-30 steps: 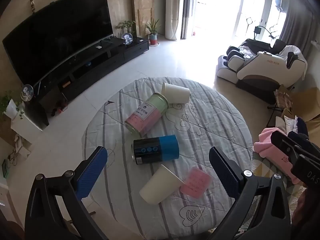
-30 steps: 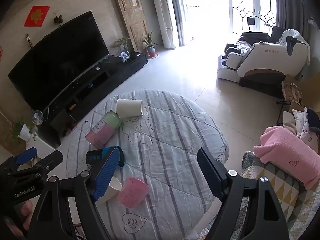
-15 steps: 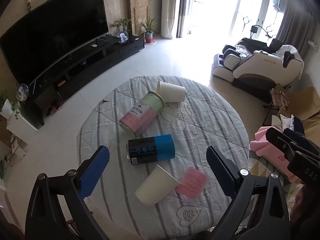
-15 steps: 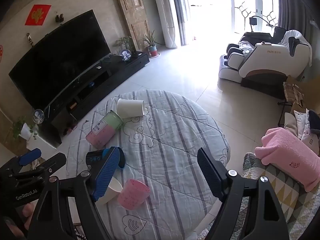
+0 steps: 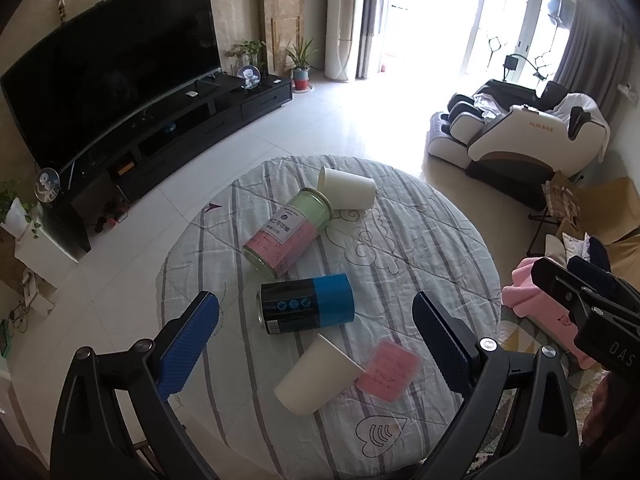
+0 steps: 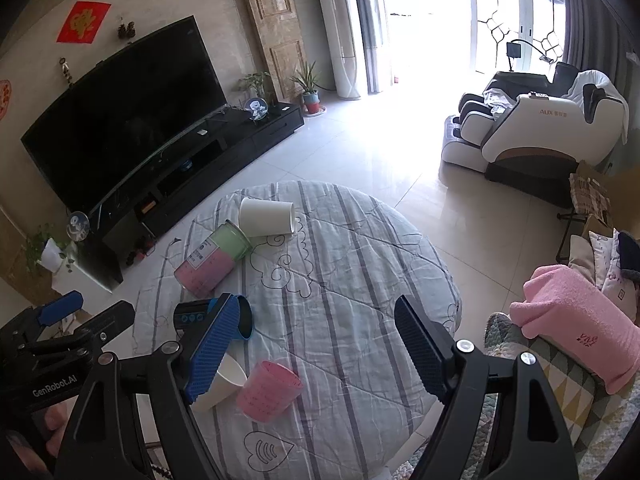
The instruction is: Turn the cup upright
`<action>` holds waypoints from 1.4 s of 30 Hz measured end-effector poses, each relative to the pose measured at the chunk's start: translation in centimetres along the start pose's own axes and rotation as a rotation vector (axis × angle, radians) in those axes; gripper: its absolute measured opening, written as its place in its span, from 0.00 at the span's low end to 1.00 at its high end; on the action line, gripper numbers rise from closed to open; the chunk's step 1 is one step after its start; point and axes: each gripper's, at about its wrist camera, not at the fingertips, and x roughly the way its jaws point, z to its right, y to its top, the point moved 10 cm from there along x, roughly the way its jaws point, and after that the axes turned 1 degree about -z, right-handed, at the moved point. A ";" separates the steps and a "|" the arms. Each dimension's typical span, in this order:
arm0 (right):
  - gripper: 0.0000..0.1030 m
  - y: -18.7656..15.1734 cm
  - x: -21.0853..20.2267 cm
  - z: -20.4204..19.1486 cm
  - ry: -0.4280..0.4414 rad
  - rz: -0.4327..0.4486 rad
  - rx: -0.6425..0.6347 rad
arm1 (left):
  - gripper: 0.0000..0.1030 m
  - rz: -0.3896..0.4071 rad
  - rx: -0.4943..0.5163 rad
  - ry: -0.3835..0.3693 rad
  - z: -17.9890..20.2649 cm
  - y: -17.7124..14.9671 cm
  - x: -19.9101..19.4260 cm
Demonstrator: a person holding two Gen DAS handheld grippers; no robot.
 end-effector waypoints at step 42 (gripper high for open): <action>0.79 4.7 -9.2 -1.5 0.007 0.437 -0.054 | 0.95 0.421 0.008 0.007 0.3 4.8 -9.3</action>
